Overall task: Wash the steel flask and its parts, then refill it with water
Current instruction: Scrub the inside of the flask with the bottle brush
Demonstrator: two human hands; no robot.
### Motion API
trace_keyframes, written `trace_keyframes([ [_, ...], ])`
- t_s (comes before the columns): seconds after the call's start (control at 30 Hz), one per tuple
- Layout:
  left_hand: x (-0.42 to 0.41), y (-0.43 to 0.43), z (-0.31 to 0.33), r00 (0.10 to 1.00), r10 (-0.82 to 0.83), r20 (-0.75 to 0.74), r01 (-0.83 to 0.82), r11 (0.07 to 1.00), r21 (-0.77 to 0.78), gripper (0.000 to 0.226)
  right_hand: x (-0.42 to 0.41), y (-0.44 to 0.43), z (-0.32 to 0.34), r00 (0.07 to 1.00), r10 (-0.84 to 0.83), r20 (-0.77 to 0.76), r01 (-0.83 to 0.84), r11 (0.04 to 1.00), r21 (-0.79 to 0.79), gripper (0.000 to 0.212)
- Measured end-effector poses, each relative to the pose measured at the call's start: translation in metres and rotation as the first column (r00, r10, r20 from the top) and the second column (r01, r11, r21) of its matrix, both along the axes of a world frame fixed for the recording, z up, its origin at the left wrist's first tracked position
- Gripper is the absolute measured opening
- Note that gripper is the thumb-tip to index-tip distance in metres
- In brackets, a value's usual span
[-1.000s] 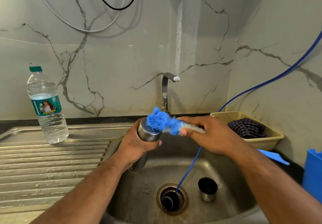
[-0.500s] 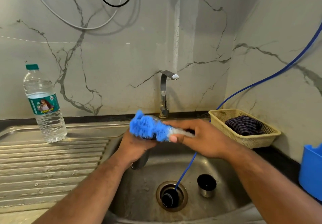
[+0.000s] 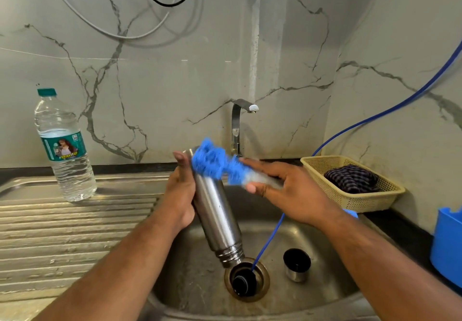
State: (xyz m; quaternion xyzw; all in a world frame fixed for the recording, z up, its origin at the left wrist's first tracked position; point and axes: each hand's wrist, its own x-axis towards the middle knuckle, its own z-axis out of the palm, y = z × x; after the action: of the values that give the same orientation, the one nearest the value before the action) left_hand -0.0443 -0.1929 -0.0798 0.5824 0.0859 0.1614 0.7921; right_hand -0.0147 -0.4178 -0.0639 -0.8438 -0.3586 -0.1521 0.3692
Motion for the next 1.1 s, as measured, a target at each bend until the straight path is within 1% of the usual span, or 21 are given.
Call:
trace_keyframes([
  [0.03,-0.001,0.002,0.002,1.0,-0.01,-0.01,0.009,0.996,-0.089,0.072,0.001,0.0,-0.002,1.0,0.016,0.005,-0.016,0.998,-0.066,0.054],
  [0.1,-0.001,0.01,0.002,0.998,-0.063,-0.008,0.059,0.972,-0.226,0.07,0.006,-0.004,-0.003,0.999,0.04,-0.014,-0.042,0.986,-0.16,0.054],
  [0.17,-0.002,0.017,-0.001,0.99,-0.138,-0.02,0.126,0.944,-0.304,0.066,0.007,-0.006,-0.004,0.998,0.059,-0.01,-0.06,0.978,-0.2,0.055],
  [0.23,-0.002,0.018,-0.003,0.976,-0.213,-0.036,0.194,0.937,-0.29,0.058,0.007,-0.002,-0.007,0.998,0.04,0.043,-0.031,0.979,-0.199,0.056],
  [0.3,-0.003,0.012,-0.003,0.962,-0.272,-0.029,0.26,0.942,-0.213,0.047,0.008,0.003,-0.01,0.995,0.003,0.098,0.013,0.987,-0.161,0.058],
  [0.37,-0.003,0.011,-0.004,0.958,-0.283,-0.04,0.275,0.95,-0.149,0.04,0.01,0.001,-0.008,0.996,0.018,0.086,-0.002,0.983,-0.182,0.06],
  [0.43,-0.001,0.014,-0.004,0.959,-0.273,-0.079,0.261,0.956,-0.136,0.049,0.012,-0.01,-0.004,0.995,0.091,0.033,-0.076,0.943,-0.324,0.06],
  [0.47,0.0,0.017,-0.005,0.965,-0.247,-0.092,0.234,0.964,-0.127,0.058,0.011,-0.014,-0.001,0.992,0.124,-0.003,-0.115,0.91,-0.399,0.059],
  [0.5,0.001,0.019,-0.006,0.971,-0.214,-0.102,0.202,0.973,-0.115,0.068,0.01,-0.016,-0.001,0.991,0.136,-0.017,-0.13,0.894,-0.428,0.058],
  [0.53,0.002,0.019,-0.007,0.975,-0.192,-0.111,0.179,0.977,-0.114,0.075,0.01,-0.016,-0.001,0.992,0.128,0.004,-0.115,0.906,-0.408,0.058],
  [0.6,0.005,0.019,-0.008,0.976,-0.194,-0.1,0.179,0.974,-0.14,0.079,0.011,-0.011,-0.002,0.994,0.056,0.097,-0.021,0.944,-0.33,0.059],
  [0.63,0.005,0.018,-0.007,0.975,-0.199,-0.1,0.182,0.97,-0.158,0.077,0.011,-0.008,-0.002,0.994,0.038,0.104,-0.003,0.946,-0.324,0.06],
  [0.7,0.008,0.018,-0.007,0.974,-0.174,-0.147,0.147,0.973,-0.177,0.078,0.009,-0.007,-0.002,0.993,0.1,0.067,-0.068,0.926,-0.37,0.06],
  [0.77,0.011,0.023,-0.009,0.975,-0.124,-0.187,0.098,0.985,-0.142,0.081,0.006,-0.009,-0.001,0.992,0.125,0.03,-0.1,0.896,-0.433,0.059],
  [0.87,0.01,0.025,-0.011,0.972,-0.173,-0.157,0.143,0.972,-0.185,0.076,0.01,-0.006,-0.003,0.994,0.038,0.104,0.003,0.933,-0.361,0.058],
  [0.9,0.009,0.024,-0.01,0.971,-0.187,-0.147,0.156,0.968,-0.197,0.074,0.01,-0.004,-0.003,0.995,0.039,0.097,-0.002,0.936,-0.352,0.059],
  [0.93,0.008,0.023,-0.008,0.972,-0.181,-0.152,0.149,0.969,-0.198,0.072,0.01,-0.004,-0.003,0.994,0.08,0.078,-0.047,0.931,-0.362,0.061],
  [1.0,0.011,0.023,-0.007,0.976,-0.109,-0.187,0.077,0.983,-0.168,0.076,0.006,-0.007,-0.003,0.981,0.191,-0.024,-0.184,0.899,-0.397,0.061],
  [1.03,0.011,0.024,-0.008,0.977,-0.09,-0.193,0.06,0.986,-0.158,0.078,0.003,-0.008,-0.002,0.979,0.199,-0.049,-0.202,0.896,-0.395,0.06],
  [1.07,0.011,0.025,-0.008,0.976,-0.096,-0.194,0.065,0.985,-0.162,0.077,0.004,-0.009,-0.002,0.983,0.182,-0.032,-0.181,0.913,-0.366,0.06],
  [1.1,0.01,0.025,-0.008,0.975,-0.121,-0.185,0.086,0.979,-0.184,0.075,0.006,-0.008,-0.001,0.989,0.145,0.024,-0.13,0.939,-0.317,0.06],
])
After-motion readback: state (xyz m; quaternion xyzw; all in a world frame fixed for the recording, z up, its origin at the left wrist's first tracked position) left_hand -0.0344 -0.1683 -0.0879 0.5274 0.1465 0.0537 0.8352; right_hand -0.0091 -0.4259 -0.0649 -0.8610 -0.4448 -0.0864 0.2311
